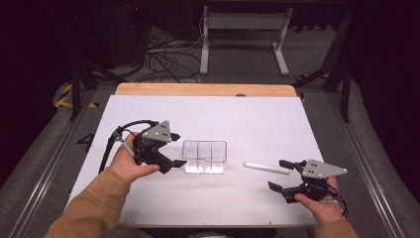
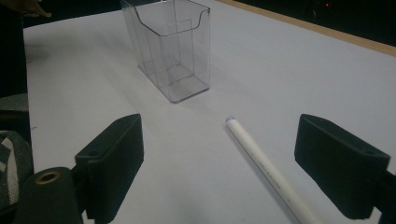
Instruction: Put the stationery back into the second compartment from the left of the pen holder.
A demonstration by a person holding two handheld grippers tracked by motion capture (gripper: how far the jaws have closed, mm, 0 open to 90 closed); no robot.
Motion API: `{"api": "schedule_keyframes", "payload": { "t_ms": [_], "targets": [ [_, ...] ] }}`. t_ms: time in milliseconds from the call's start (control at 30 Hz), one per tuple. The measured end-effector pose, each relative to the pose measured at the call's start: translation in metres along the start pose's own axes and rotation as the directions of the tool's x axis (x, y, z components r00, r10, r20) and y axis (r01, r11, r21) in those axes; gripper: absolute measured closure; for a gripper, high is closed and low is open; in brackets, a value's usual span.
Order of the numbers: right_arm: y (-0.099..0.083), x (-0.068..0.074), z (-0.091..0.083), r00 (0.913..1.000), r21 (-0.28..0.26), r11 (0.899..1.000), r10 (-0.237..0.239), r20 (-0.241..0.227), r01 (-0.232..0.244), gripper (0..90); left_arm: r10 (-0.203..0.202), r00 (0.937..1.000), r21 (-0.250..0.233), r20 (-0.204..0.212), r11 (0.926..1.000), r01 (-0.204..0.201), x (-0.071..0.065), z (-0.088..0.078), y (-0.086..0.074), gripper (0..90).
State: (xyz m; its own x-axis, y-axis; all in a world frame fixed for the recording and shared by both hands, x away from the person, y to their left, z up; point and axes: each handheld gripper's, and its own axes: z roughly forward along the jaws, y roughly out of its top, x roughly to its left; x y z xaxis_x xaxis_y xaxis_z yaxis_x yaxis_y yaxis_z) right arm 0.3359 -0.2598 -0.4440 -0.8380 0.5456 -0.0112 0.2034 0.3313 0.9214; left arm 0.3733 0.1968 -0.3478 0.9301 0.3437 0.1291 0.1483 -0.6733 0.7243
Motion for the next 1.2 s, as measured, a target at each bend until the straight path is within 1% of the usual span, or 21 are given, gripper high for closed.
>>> {"api": "schedule_keyframes", "payload": {
  "t_ms": [100, 167, 233, 267, 333, 433, 567, 600, 633, 667, 700, 767, 800, 833, 933, 967, 1000, 1067, 1100, 1133, 1200],
  "targets": [
    [0.001, 0.000, 0.000, 1.0000, -0.006, 1.000, -0.006, 0.004, 0.006, 14.5, -0.024, 0.9995, -0.050, -0.021, 0.9985, 0.023, -0.002, -0.007, -0.005, 14.0],
    [0.002, 0.001, 0.001, 0.9999, -0.013, 1.000, -0.004, 0.011, 0.004, 13.2, -0.043, 0.9984, -0.069, -0.036, 0.9968, 0.041, -0.003, -0.012, -0.008, 12.3],
    [0.003, 0.001, 0.002, 0.9997, -0.008, 1.000, 0.002, 0.024, -0.002, 13.3, -0.070, 0.9966, -0.108, -0.043, 0.9921, 0.065, -0.005, -0.017, -0.015, 12.2],
    [0.003, 0.001, 0.002, 0.9994, -0.012, 1.000, -0.002, 0.036, 0.002, 14.0, -0.093, 0.9947, -0.133, -0.045, 0.9874, 0.086, -0.007, -0.019, -0.018, 11.9],
    [0.004, 0.002, 0.001, 0.9991, -0.023, 1.000, 0.001, 0.043, 0.000, 14.6, -0.112, 0.9915, -0.171, -0.066, 0.9803, 0.099, -0.012, -0.023, -0.027, 9.5],
    [0.006, 0.002, -0.002, 0.9988, -0.035, 0.999, -0.002, 0.049, 0.004, 14.9, -0.149, 0.9854, -0.220, -0.082, 0.9670, 0.128, -0.019, -0.028, -0.041, 4.4],
    [0.008, 0.001, -0.003, 0.9984, -0.052, 0.999, -0.007, 0.055, 0.010, 16.0, -0.220, 0.9724, -0.309, -0.078, 0.9326, 0.186, -0.023, -0.032, -0.062, 3.2],
    [0.008, 0.001, -0.003, 0.9985, -0.053, 0.999, -0.008, 0.055, 0.011, 16.7, -0.232, 0.9696, -0.321, -0.077, 0.9264, 0.196, -0.024, -0.032, -0.067, 3.0],
    [0.009, 0.001, -0.003, 0.9987, -0.052, 0.999, -0.006, 0.051, 0.008, 16.9, -0.240, 0.9662, -0.331, -0.095, 0.9230, 0.197, -0.025, -0.032, -0.072, 3.0],
    [0.009, 0.001, -0.003, 0.9989, -0.053, 0.999, -0.006, 0.046, 0.008, 17.4, -0.246, 0.9625, -0.332, -0.115, 0.9228, 0.196, -0.026, -0.032, -0.076, 3.1],
    [0.009, 0.001, -0.003, 0.9991, -0.053, 0.999, -0.007, 0.042, 0.009, 18.3, -0.261, 0.9553, -0.336, -0.138, 0.9199, 0.203, -0.028, -0.031, -0.080, 3.1],
    [0.010, 0.001, -0.003, 0.9989, -0.051, 0.999, -0.007, 0.046, 0.010, 19.5, -0.257, 0.9478, -0.338, -0.189, 0.9233, 0.183, -0.030, -0.031, -0.085, 4.1],
    [0.010, 0.000, -0.004, 0.9989, -0.050, 0.999, -0.010, 0.045, 0.013, 20.4, -0.265, 0.9442, -0.339, -0.196, 0.9216, 0.188, -0.031, -0.030, -0.086, 4.2],
    [0.010, 0.000, -0.003, 0.9989, -0.053, 0.998, -0.015, 0.045, 0.017, 21.2, -0.260, 0.9433, -0.340, -0.207, 0.9232, 0.180, -0.031, -0.031, -0.087, 4.2],
    [0.012, 0.000, -0.004, 0.9985, -0.050, 0.998, -0.023, 0.051, 0.025, 21.4, -0.276, 0.9394, -0.352, -0.203, 0.9159, 0.193, -0.032, -0.030, -0.089, 5.0],
    [0.013, 0.000, -0.004, 0.9985, -0.049, 0.999, -0.021, 0.050, 0.024, 21.4, -0.276, 0.9380, -0.351, -0.210, 0.9164, 0.191, -0.032, -0.029, -0.089, 5.0],
    [0.013, 0.000, -0.004, 0.9984, -0.047, 0.999, -0.025, 0.052, 0.027, 21.6, -0.268, 0.9352, -0.349, -0.232, 0.9203, 0.177, -0.031, -0.029, -0.090, 5.1],
    [0.014, -0.001, -0.004, 0.9986, -0.043, 0.999, -0.028, 0.046, 0.030, 23.0, -0.279, 0.9314, -0.356, -0.234, 0.9160, 0.185, -0.031, -0.028, -0.092, 5.2],
    [0.015, -0.001, -0.004, 0.9985, -0.042, 0.999, -0.028, 0.047, 0.030, 23.3, -0.294, 0.9286, -0.368, -0.226, 0.9085, 0.198, -0.032, -0.027, -0.093, 5.2],
    [0.016, -0.002, -0.004, 0.9980, -0.040, 0.999, -0.032, 0.054, 0.034, 23.4, -0.294, 0.9257, -0.374, -0.238, 0.9074, 0.192, -0.032, -0.027, -0.094, 5.2],
    [0.018, -0.003, -0.003, 0.9972, -0.029, 0.999, -0.036, 0.066, 0.038, 24.4, -0.300, 0.9201, -0.394, -0.251, 0.9000, 0.186, -0.033, -0.028, -0.097, 5.2]
  ]
}}
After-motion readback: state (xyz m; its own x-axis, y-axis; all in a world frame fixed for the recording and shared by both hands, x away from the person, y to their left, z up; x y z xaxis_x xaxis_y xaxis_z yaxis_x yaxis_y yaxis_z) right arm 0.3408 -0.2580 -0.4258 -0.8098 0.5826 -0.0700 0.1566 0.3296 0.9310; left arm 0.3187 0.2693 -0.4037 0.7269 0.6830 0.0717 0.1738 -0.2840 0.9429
